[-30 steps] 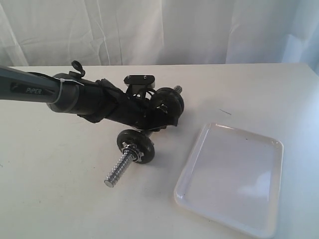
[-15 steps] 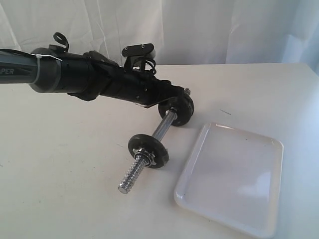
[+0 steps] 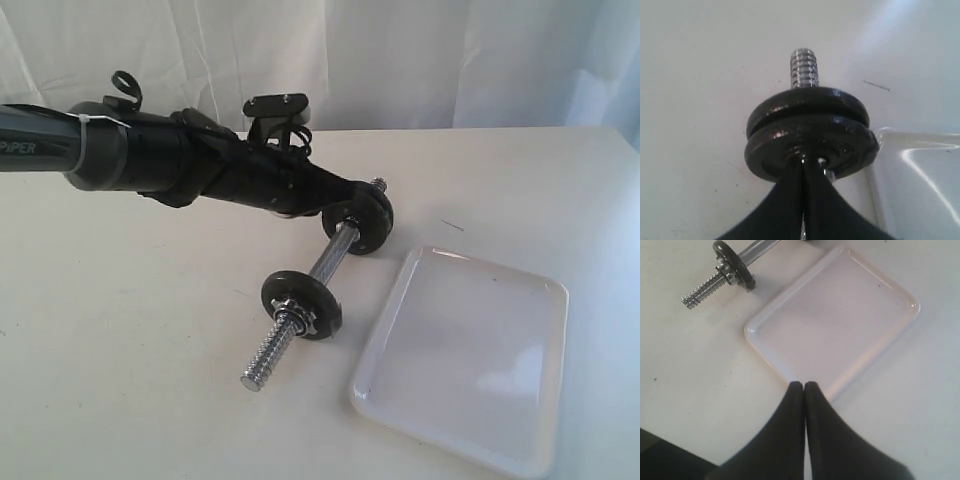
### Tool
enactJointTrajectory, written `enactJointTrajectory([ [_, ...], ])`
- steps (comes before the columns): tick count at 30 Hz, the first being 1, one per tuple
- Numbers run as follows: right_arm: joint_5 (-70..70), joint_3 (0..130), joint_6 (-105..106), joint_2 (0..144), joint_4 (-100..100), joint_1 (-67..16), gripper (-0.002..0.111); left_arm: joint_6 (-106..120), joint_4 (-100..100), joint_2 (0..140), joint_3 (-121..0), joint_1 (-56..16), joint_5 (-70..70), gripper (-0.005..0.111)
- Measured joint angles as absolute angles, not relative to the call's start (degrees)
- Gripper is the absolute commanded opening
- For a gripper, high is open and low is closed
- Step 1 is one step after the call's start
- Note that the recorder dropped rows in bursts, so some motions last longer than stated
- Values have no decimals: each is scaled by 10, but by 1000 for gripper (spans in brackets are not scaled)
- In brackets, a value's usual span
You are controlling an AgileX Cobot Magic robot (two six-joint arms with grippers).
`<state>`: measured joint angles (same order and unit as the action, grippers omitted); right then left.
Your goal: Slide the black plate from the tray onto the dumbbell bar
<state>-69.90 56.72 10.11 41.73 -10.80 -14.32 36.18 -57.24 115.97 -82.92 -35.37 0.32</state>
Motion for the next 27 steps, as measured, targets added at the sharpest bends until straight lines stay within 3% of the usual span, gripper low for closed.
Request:
enactJointTrajectory([
  [27, -701, 567, 102, 417, -106, -143, 0, 361, -537, 1176, -829, -341, 24, 0],
])
